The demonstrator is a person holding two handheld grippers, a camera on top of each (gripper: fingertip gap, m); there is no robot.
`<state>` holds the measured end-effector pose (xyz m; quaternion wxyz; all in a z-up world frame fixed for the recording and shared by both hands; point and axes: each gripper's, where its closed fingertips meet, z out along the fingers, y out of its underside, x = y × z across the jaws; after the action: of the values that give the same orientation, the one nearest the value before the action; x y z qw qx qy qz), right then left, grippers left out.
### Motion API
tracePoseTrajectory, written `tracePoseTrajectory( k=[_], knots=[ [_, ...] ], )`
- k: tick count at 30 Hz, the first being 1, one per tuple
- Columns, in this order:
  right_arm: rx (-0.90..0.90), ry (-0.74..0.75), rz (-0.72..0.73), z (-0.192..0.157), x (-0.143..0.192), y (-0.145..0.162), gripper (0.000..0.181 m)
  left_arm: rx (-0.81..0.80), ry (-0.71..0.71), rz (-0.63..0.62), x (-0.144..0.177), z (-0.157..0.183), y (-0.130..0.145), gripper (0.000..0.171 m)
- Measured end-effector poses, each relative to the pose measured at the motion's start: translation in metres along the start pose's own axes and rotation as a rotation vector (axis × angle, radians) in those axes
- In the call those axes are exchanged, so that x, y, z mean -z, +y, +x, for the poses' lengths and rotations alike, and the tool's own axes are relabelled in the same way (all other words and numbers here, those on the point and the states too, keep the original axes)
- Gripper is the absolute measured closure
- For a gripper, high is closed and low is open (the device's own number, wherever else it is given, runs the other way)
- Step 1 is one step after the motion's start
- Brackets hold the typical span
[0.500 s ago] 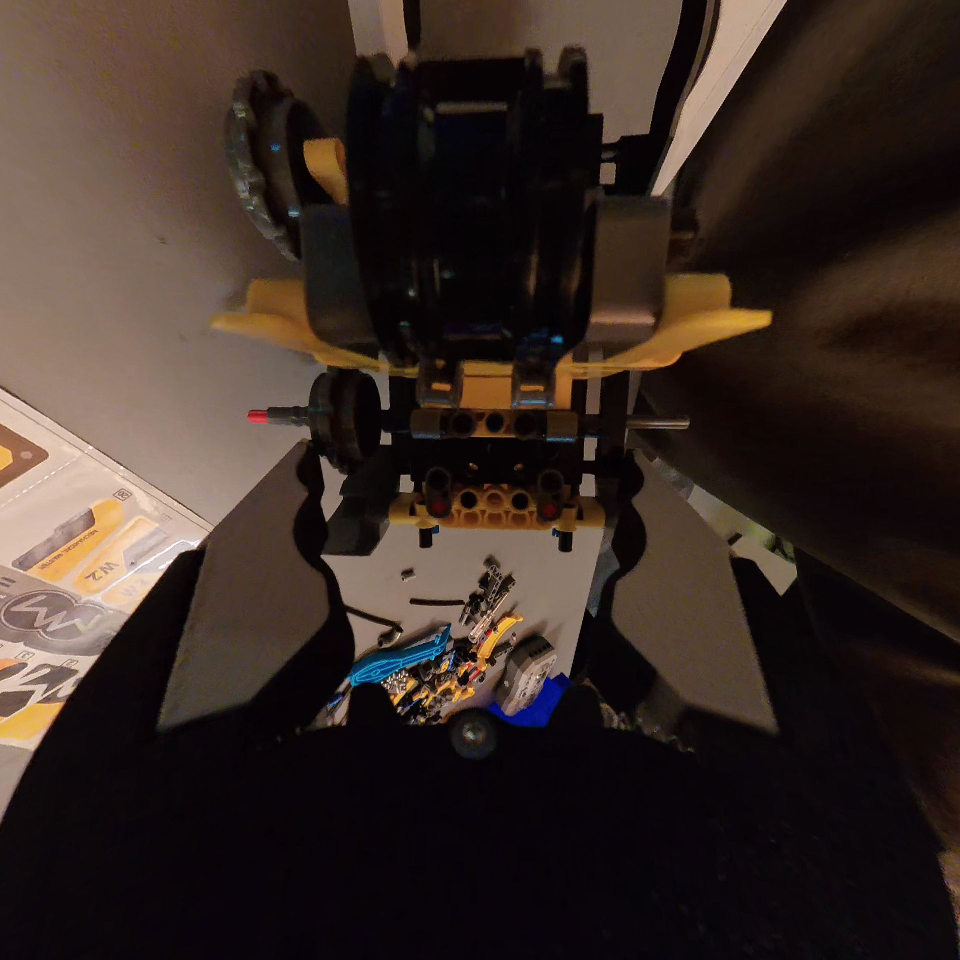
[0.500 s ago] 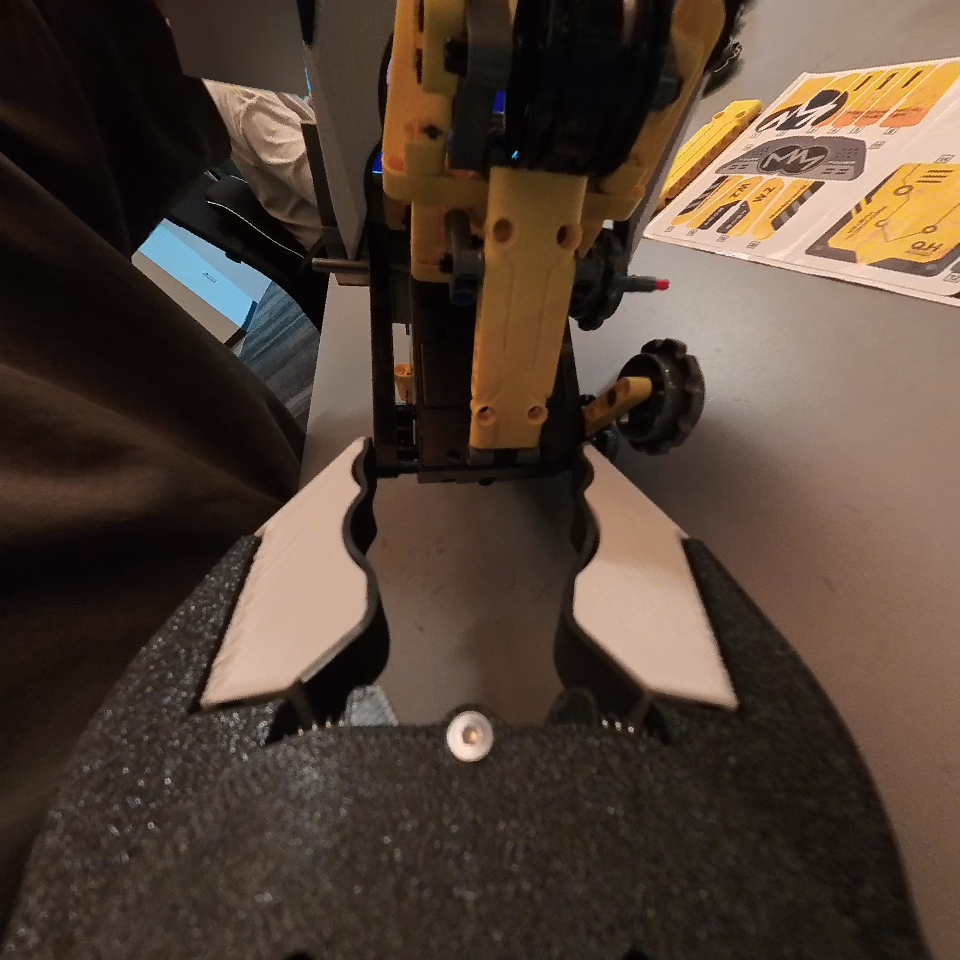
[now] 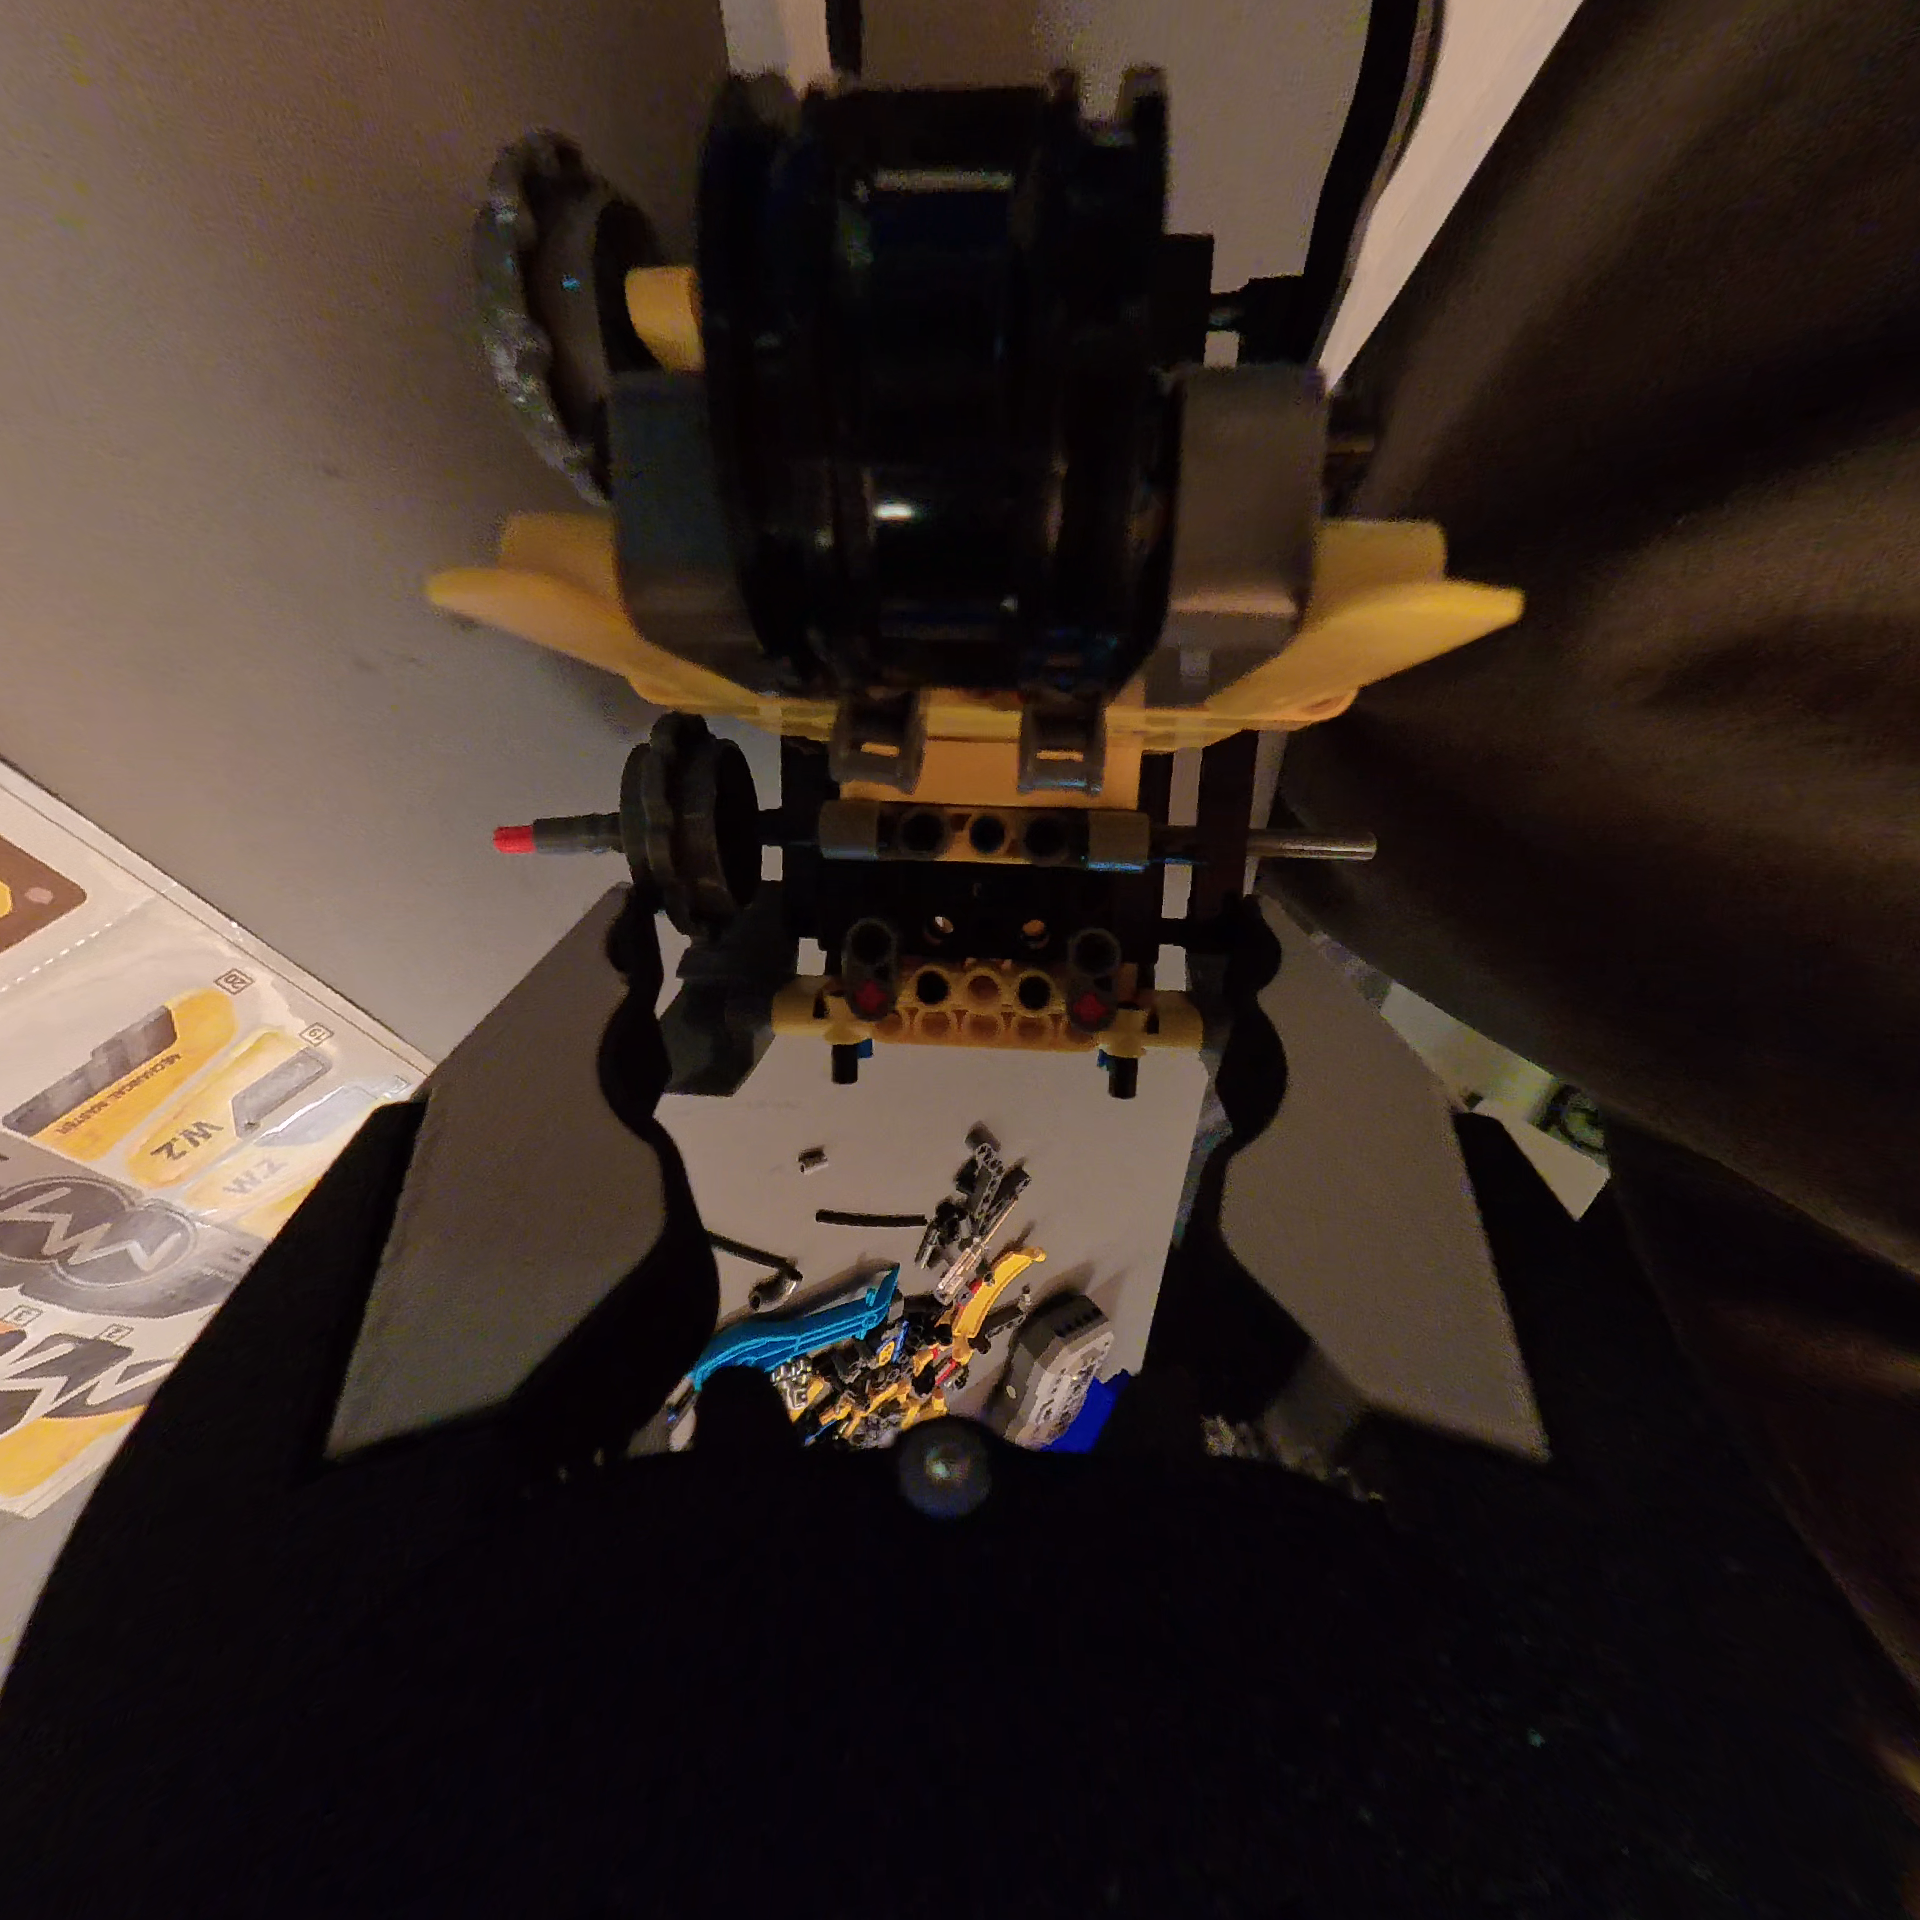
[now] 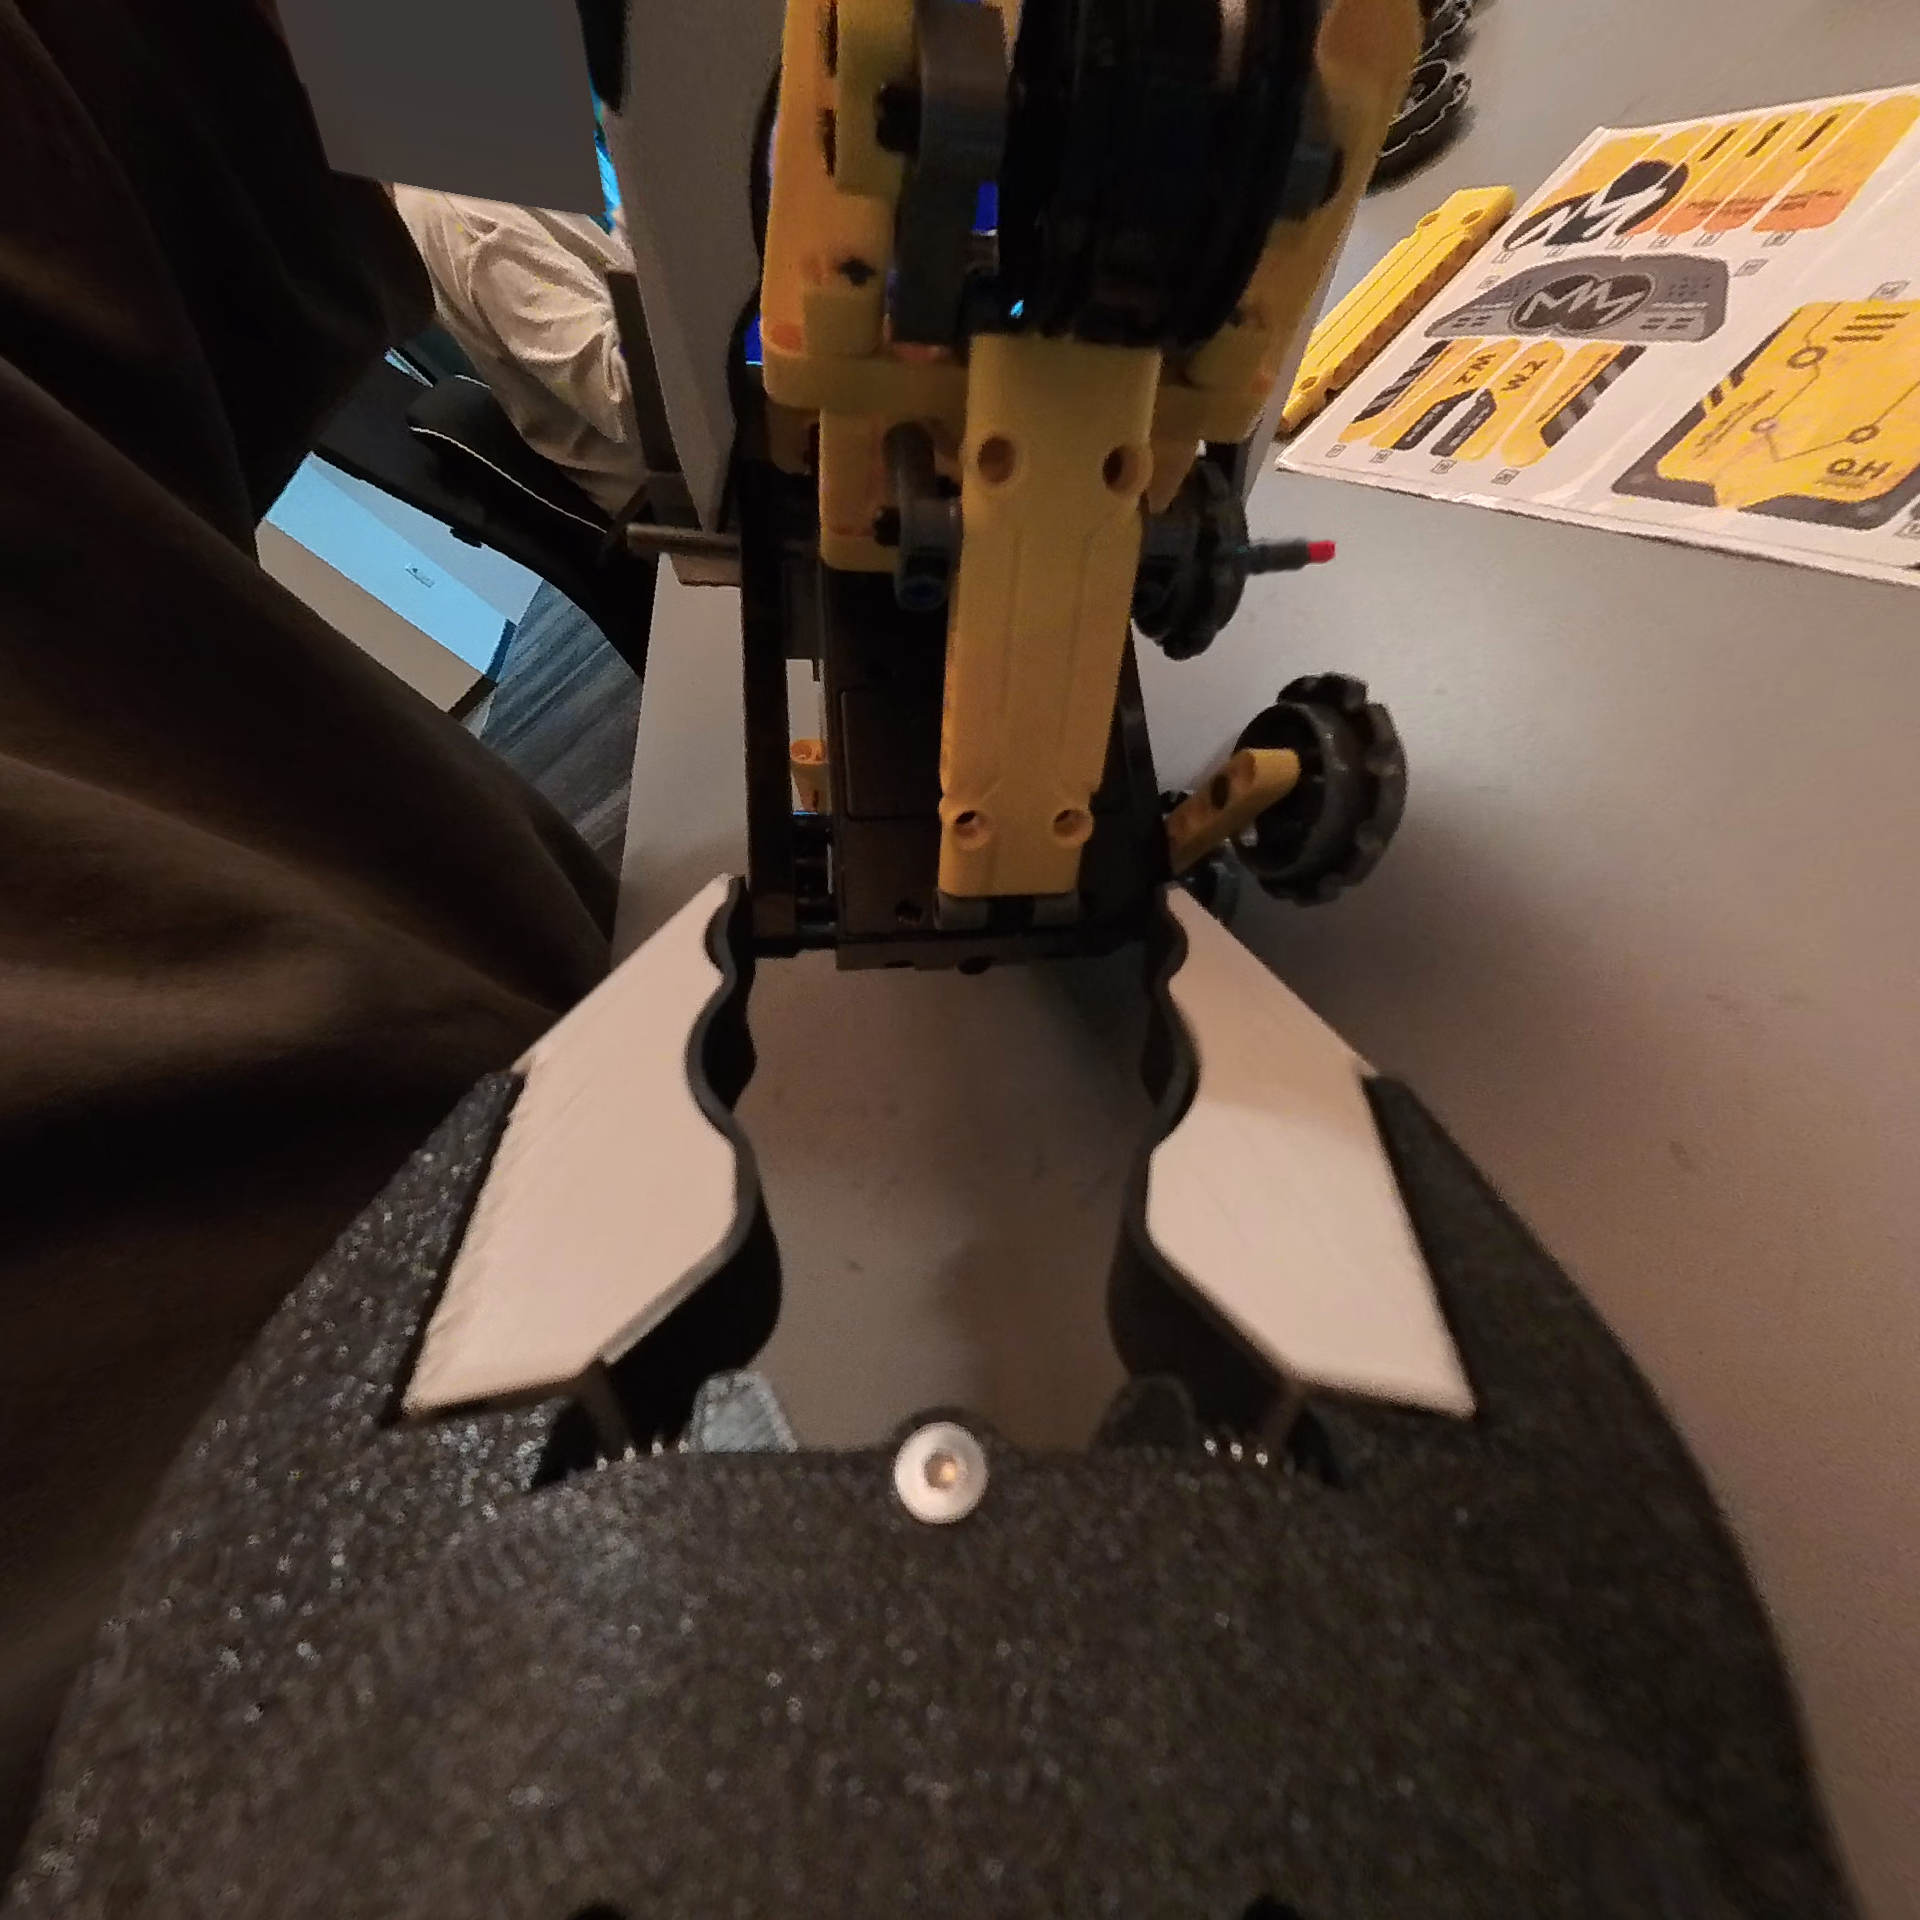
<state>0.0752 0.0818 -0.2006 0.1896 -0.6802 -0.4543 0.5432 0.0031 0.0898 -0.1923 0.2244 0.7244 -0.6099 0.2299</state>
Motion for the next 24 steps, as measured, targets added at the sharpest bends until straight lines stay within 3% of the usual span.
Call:
tracePoseTrajectory(
  k=[24],
  knots=[
    [-0.092,-0.064,0.083,0.0028,0.0037,-0.0090,0.106,0.062,0.166,0.087,-0.0082,0.0004,0.0043,0.065]
  ],
)
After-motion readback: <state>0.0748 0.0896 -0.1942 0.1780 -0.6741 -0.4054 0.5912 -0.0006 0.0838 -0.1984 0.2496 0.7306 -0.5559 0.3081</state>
